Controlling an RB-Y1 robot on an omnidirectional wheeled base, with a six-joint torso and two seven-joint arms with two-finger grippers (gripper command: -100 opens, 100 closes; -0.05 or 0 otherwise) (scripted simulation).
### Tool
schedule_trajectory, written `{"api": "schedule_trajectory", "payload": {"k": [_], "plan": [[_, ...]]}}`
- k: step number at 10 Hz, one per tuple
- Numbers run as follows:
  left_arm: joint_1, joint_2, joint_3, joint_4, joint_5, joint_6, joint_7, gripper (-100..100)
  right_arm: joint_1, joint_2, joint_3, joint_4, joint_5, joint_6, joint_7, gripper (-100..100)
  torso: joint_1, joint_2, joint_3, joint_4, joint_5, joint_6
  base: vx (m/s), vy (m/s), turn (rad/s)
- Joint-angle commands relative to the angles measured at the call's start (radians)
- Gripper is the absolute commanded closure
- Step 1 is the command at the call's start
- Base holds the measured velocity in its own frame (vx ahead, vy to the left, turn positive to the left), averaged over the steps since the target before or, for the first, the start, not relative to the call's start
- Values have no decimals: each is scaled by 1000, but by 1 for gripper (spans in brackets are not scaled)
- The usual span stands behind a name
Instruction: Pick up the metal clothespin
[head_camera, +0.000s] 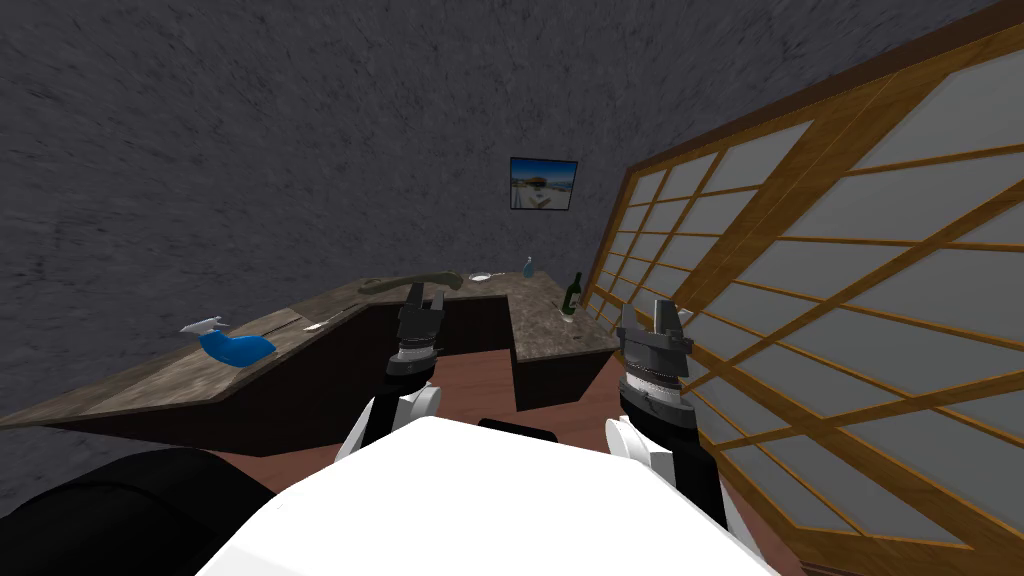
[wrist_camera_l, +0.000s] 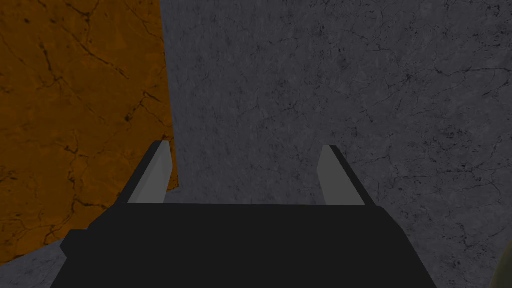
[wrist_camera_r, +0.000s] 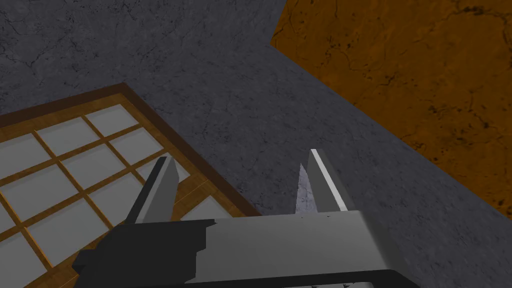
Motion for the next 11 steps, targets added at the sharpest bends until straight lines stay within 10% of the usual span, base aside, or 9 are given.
{"api": "schedule_trajectory", "payload": {"k": [1, 11], "plan": [[0, 0, 0, 0, 0, 0, 0, 0, -3, -48, -3, 9, 2, 2, -8, -100, 0, 0, 0, 0, 0, 0, 4, -19, -29], [0, 0, 0, 0, 0, 0, 0, 0, -22, -329, -25, 100, 16, 34, -78, -100, -3, -1, -1, 0, -1, 0, 11, -47, -7]]}}
